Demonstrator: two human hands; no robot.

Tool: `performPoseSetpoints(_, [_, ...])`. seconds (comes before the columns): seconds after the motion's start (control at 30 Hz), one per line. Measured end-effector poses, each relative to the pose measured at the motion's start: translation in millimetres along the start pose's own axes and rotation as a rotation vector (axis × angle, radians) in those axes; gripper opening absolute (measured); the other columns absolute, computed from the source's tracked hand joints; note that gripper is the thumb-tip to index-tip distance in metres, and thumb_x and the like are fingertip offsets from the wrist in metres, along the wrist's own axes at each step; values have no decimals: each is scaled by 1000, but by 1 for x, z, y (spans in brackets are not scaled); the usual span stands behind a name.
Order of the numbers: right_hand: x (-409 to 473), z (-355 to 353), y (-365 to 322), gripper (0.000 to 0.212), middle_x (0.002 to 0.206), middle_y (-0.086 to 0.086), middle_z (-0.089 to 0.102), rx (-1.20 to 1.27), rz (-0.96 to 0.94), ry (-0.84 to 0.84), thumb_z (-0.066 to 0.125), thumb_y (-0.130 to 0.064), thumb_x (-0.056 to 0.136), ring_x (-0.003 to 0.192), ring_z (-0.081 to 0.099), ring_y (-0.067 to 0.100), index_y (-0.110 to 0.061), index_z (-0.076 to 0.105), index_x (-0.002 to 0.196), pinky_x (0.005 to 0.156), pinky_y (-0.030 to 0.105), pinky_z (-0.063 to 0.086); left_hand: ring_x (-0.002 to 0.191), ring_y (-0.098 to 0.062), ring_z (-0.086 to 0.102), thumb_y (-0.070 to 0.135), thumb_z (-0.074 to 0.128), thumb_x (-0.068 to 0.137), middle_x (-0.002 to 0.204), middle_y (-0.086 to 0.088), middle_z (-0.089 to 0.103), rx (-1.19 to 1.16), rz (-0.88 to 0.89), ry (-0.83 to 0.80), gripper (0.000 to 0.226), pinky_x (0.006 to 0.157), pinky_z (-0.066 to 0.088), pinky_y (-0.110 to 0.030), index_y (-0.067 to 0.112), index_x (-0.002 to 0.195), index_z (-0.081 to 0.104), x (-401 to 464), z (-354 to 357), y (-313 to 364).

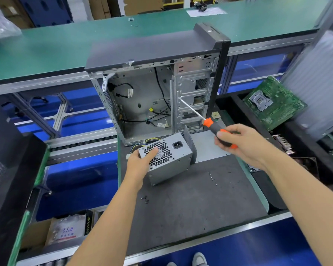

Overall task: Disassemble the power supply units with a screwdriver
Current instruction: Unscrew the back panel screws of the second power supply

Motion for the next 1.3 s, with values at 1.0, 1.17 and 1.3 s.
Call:
performPoseSetpoints(1.0, [46,68,49,17,64,-11,55,-510,-50,-86,79,-19,79,61,47,9,-20,62,79,62,27,37,83,-24,75,7,82,80,96,-13,77,-7,-60,-200,34,68,60,-32,6,110,67,-8,-1,23])
performPoseSetpoints(1.17, [46,65,52,21,58,-17,54,-551,-127,-91,77,-19,80,53,45,3,-24,58,75,60,27,37,94,-10,71,22,89,74,104,12,72,217,135,-115,35,79,54,-21,32,101,71,-10,-3,20])
performPoseSetpoints(1.3, [38,60,71,21,63,-14,57,-556,-142,-68,78,-21,81,55,44,4,-24,57,77,56,20,37,98,0,63,32,89,72,100,19,68,386,237,-101,35,83,47,-20,45,93,65,-15,-2,9])
Point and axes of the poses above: each hand's wrist, its own x-axis towards the middle knuckle, its own z-axis out of the palm, y = z × x, the point moved 2 cm from there along x, towards the middle knuckle
